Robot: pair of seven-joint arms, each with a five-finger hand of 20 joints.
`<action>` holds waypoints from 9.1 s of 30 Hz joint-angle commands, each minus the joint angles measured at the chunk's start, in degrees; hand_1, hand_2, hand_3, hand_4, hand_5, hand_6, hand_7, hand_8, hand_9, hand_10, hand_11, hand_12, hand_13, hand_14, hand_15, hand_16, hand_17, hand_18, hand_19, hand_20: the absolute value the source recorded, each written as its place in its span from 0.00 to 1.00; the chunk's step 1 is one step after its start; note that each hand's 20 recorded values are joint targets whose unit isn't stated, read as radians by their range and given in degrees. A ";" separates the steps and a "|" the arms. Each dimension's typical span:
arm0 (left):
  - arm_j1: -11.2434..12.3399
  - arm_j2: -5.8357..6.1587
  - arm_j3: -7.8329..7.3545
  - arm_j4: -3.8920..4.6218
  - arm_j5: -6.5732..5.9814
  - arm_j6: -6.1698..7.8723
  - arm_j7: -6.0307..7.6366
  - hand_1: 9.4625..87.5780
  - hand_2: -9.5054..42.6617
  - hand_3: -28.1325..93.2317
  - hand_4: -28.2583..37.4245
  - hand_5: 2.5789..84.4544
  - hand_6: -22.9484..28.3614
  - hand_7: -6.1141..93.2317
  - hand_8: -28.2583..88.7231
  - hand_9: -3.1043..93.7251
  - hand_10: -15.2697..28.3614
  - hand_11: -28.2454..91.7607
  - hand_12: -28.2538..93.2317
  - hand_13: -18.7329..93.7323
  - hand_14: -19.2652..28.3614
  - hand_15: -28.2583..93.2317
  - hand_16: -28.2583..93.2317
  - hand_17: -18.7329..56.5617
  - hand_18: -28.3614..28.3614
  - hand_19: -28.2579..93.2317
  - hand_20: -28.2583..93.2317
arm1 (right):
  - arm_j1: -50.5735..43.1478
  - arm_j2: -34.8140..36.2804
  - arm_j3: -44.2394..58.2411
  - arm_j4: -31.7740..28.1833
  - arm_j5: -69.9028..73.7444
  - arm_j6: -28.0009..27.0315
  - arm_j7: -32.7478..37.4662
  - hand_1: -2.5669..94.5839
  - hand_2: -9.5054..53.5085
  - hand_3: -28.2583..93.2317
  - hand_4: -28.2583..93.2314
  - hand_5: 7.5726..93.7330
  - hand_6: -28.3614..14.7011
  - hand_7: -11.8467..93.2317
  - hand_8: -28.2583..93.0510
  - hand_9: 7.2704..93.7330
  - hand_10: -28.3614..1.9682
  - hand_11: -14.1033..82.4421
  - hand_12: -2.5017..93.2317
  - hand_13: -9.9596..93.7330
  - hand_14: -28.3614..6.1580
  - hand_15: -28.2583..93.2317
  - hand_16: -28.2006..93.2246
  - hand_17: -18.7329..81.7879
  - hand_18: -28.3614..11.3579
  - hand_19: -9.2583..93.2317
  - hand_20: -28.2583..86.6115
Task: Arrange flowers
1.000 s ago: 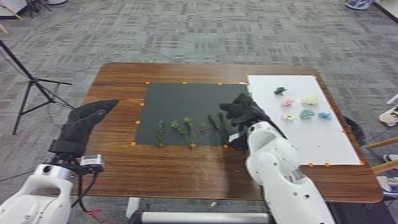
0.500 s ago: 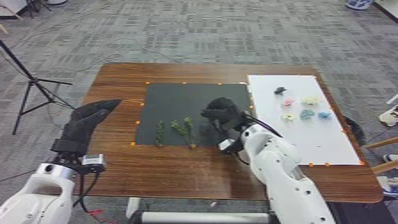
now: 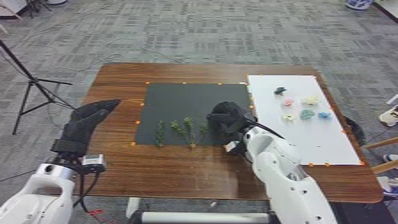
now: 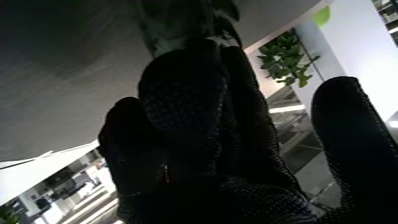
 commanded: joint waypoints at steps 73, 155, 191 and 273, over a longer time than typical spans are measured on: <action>0.95 -0.94 0.48 -0.51 -0.24 -0.15 0.50 0.20 0.00 0.78 0.08 0.53 0.49 0.24 0.18 0.41 0.60 0.36 0.34 0.42 0.68 0.30 0.26 0.23 0.68 0.23 0.35 | -8.84 31.14 15.98 -3.71 -5.52 11.07 -12.55 0.37 0.00 0.81 0.06 0.56 0.64 0.46 0.14 0.72 0.55 0.49 0.31 0.88 0.66 0.75 0.51 0.72 0.29 1.00 0.72; 5.18 2.34 -4.07 5.14 -9.97 22.00 3.57 0.16 0.52 0.75 0.00 0.62 0.50 0.25 0.17 0.55 0.66 0.42 0.32 0.51 0.73 0.39 0.21 0.31 0.66 0.28 0.35 | 22.35 12.57 -17.05 -7.14 14.41 12.40 -11.11 0.64 0.00 0.74 0.05 0.78 0.68 0.42 0.33 0.98 0.71 0.31 0.42 1.00 0.83 0.70 0.55 0.84 0.42 1.00 0.75; -6.97 3.21 6.40 10.44 -13.93 24.30 5.80 0.22 0.79 0.74 0.00 0.64 0.52 0.26 0.16 0.58 0.67 0.42 0.31 0.53 0.73 0.40 0.20 0.34 0.65 0.28 0.35 | 18.53 -9.39 -24.44 15.99 -10.19 8.89 -20.45 0.64 0.00 0.74 0.04 0.78 0.69 0.43 0.31 0.99 0.69 0.29 0.39 1.00 0.82 0.71 0.54 0.84 0.41 1.00 0.78; -6.59 2.58 6.53 7.11 -13.34 21.95 5.41 0.18 0.49 0.79 0.00 0.62 0.51 0.25 0.17 0.56 0.66 0.42 0.31 0.52 0.73 0.40 0.20 0.33 0.65 0.28 0.35 | 20.07 -8.33 -26.59 14.06 -23.80 0.23 -12.55 0.32 0.00 0.79 0.11 0.66 0.63 0.28 0.14 0.70 0.52 0.24 0.16 0.98 0.79 0.71 0.51 0.82 0.36 1.00 0.77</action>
